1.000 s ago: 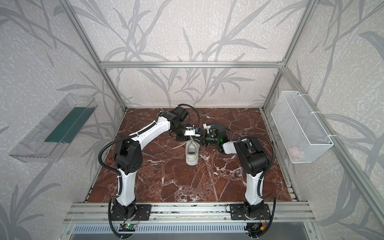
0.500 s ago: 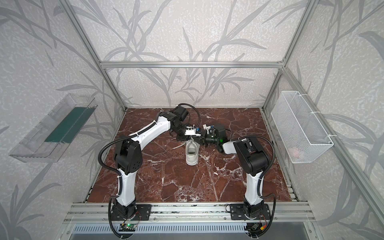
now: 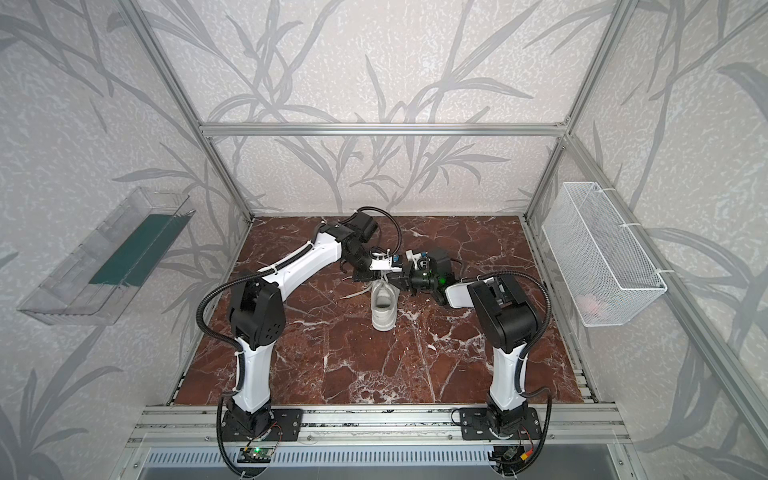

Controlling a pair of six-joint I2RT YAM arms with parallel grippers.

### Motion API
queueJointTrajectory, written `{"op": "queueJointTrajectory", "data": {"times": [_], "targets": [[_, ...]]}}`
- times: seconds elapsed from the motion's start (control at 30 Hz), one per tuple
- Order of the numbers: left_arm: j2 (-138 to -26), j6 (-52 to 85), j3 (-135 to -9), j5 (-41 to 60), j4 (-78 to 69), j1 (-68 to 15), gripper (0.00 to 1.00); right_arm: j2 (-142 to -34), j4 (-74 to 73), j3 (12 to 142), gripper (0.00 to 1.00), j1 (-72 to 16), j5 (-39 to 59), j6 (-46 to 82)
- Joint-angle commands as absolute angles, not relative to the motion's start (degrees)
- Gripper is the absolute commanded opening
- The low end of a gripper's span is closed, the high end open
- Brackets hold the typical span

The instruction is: Tie the shoes

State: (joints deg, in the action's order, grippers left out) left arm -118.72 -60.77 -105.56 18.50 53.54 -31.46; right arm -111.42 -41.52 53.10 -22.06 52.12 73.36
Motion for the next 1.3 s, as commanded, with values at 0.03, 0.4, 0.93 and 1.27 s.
{"op": "queueJointTrajectory", "data": {"times": [0.03,0.4,0.93,1.27], "targets": [[-117.7,-59.6,-106.4,18.5,54.4,-30.8,0.25,-108.3,-36.7,53.7,0.0,-21.8,51.4,68.8],[-114.9,-49.4,-105.2,23.6,47.6,-27.9,0.36,-106.8,-29.7,54.6,0.0,-21.8,50.6,62.6],[-119.3,-33.0,-113.7,27.1,45.6,-27.5,0.48,-106.1,-22.8,57.3,0.0,-23.5,47.3,50.2],[-125.0,-19.2,-123.8,26.0,48.9,-23.2,0.47,-103.4,-7.5,62.6,0.0,-25.6,42.5,25.0]]}}
